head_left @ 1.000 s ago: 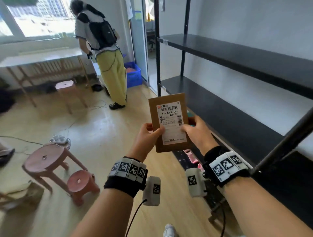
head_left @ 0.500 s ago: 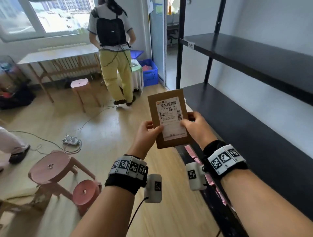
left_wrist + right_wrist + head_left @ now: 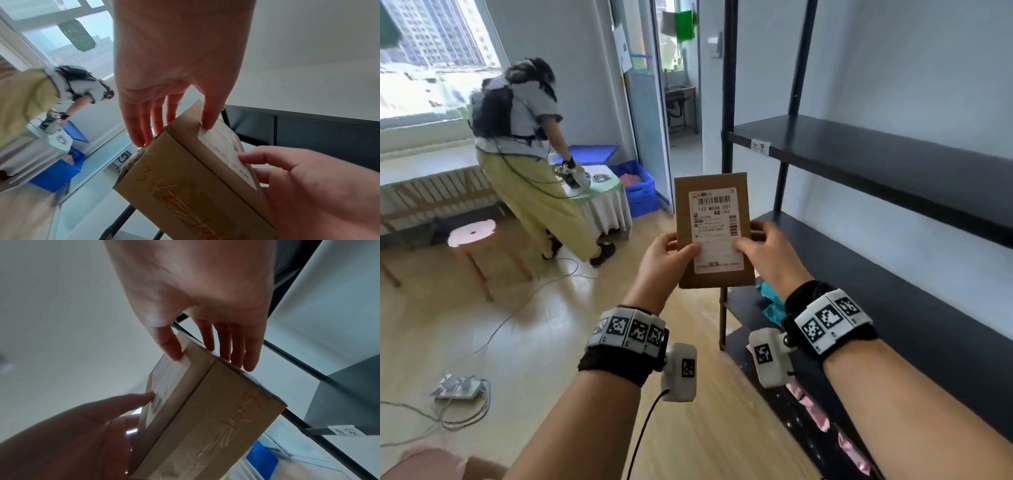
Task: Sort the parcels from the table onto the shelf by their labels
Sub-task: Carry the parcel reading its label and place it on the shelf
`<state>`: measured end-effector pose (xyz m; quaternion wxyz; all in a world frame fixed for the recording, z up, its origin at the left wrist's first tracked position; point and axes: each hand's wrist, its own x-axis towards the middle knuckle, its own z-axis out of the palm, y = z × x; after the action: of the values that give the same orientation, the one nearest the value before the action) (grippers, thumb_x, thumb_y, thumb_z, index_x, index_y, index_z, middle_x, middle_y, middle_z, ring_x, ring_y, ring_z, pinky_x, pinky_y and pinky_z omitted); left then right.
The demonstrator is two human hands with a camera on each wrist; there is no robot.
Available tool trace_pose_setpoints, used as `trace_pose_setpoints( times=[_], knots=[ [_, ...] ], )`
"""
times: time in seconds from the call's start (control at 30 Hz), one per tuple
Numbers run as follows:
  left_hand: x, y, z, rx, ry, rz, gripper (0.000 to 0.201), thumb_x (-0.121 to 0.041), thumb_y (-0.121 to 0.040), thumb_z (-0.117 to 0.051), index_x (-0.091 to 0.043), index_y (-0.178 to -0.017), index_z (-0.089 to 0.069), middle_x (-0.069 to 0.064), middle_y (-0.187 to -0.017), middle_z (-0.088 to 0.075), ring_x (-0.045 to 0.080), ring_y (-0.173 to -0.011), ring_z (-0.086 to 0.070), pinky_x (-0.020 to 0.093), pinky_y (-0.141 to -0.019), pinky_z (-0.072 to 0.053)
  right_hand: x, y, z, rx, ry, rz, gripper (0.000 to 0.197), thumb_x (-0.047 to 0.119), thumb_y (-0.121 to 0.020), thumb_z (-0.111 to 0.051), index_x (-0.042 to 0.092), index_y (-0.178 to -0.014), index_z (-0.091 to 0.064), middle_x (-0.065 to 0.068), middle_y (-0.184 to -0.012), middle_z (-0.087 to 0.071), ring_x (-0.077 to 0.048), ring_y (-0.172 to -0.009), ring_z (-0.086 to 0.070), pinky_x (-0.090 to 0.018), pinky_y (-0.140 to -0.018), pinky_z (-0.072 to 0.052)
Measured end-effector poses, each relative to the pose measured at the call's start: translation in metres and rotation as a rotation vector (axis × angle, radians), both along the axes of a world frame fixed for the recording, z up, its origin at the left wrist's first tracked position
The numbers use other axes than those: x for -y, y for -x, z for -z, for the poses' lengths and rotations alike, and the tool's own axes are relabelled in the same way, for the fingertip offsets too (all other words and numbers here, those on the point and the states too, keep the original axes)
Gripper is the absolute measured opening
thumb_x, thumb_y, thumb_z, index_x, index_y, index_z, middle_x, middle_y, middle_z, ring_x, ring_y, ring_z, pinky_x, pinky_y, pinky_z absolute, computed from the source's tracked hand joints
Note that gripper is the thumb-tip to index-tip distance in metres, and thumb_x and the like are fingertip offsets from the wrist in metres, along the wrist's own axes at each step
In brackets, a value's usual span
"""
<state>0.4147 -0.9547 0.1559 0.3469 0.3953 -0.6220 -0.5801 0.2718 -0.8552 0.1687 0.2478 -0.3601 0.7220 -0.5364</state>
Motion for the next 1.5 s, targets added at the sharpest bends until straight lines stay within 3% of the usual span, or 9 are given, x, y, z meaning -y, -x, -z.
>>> trace_pose_setpoints(
  times=[0.37,0.63,0.87,0.93,1.0,1.1,1.2,1.33,1.5],
  knots=[
    [0.139,0.061,-0.052,-0.004,0.075,0.197,0.050,-0.028,-0.091,-0.070,-0.011,-0.133,-0.048,0.007,-0.117,-0.068,0.012,-0.087,-0.072,0.013,-0.052,-0.055,0.102,0.030,-0.046,-0.071,0.052,0.270,0.041,0.035,-0.089,-0.063,0.018,-0.124,-0.049,0.003,-0.111,-0.064,-0.004,-0.089,-0.063,-0.018,-0.065,-0.050],
    [0.179,0.140,-0.093,-0.037,0.185,0.282,0.035,-0.031,-0.090,-0.069,-0.016,-0.119,-0.054,0.005,-0.110,-0.069,0.021,-0.096,-0.071,0.037,-0.085,-0.060,0.131,0.099,-0.080,-0.163,0.123,0.398,0.035,0.035,-0.089,-0.065,0.014,-0.111,-0.049,0.007,-0.097,-0.060,0.003,-0.078,-0.057,-0.011,-0.053,-0.040],
    [0.199,0.207,-0.117,-0.100,0.216,0.396,0.041,-0.035,-0.090,-0.067,-0.020,-0.128,-0.063,-0.003,-0.104,-0.072,0.011,-0.092,-0.068,0.022,-0.076,-0.052,0.145,0.157,-0.103,-0.196,0.167,0.479,0.044,0.047,-0.090,-0.061,0.018,-0.122,-0.054,0.005,-0.113,-0.063,-0.012,-0.101,-0.060,-0.032,-0.086,-0.052],
    [0.207,0.223,-0.118,-0.101,0.201,0.404,0.051,-0.038,-0.087,-0.069,-0.018,-0.133,-0.059,0.002,-0.114,-0.070,0.017,-0.100,-0.068,0.030,-0.086,-0.055,0.151,0.169,-0.107,-0.210,0.145,0.479,0.046,0.051,-0.090,-0.058,0.020,-0.124,-0.053,0.005,-0.114,-0.062,-0.013,-0.102,-0.059,-0.030,-0.085,-0.050],
    [0.214,0.239,-0.121,-0.104,0.183,0.399,0.053,-0.039,-0.087,-0.070,-0.015,-0.132,-0.056,0.004,-0.117,-0.067,0.019,-0.101,-0.066,0.034,-0.085,-0.057,0.156,0.179,-0.112,-0.227,0.136,0.497,0.049,0.054,-0.090,-0.056,0.020,-0.125,-0.052,0.005,-0.113,-0.062,-0.014,-0.101,-0.060,-0.029,-0.081,-0.050],
    [0.226,0.264,-0.125,-0.109,0.177,0.442,0.047,-0.040,-0.090,-0.066,-0.016,-0.129,-0.055,0.002,-0.115,-0.064,0.017,-0.097,-0.064,0.028,-0.072,-0.054,0.163,0.195,-0.115,-0.231,0.151,0.551,0.049,0.054,-0.090,-0.056,0.016,-0.120,-0.051,0.003,-0.106,-0.062,-0.016,-0.096,-0.061,-0.028,-0.072,-0.048],
    [0.237,0.287,-0.127,-0.095,0.172,0.526,0.050,-0.042,-0.092,-0.061,-0.017,-0.135,-0.055,0.002,-0.121,-0.065,0.019,-0.109,-0.062,0.031,-0.089,-0.052,0.171,0.209,-0.114,-0.221,0.168,0.606,0.050,0.055,-0.089,-0.057,0.015,-0.119,-0.051,0.003,-0.109,-0.061,-0.012,-0.097,-0.060,-0.027,-0.073,-0.048],
    [0.249,0.309,-0.125,-0.063,0.194,0.615,0.047,-0.040,-0.098,-0.054,-0.018,-0.139,-0.053,0.001,-0.123,-0.064,0.016,-0.109,-0.060,0.029,-0.091,-0.049,0.186,0.220,-0.111,-0.204,0.119,0.684,0.051,0.055,-0.091,-0.054,0.015,-0.122,-0.052,0.003,-0.113,-0.061,-0.014,-0.101,-0.058,-0.030,-0.080,-0.048],
    [0.260,0.326,-0.122,-0.058,0.272,0.673,0.052,-0.044,-0.099,-0.049,-0.025,-0.147,-0.044,-0.005,-0.124,-0.055,0.016,-0.115,-0.055,0.028,-0.090,-0.042,0.202,0.224,-0.107,-0.204,0.081,0.765,0.051,0.052,-0.095,-0.048,0.014,-0.129,-0.052,0.002,-0.114,-0.062,-0.015,-0.101,-0.057,-0.024,-0.071,-0.042]
  ],
)
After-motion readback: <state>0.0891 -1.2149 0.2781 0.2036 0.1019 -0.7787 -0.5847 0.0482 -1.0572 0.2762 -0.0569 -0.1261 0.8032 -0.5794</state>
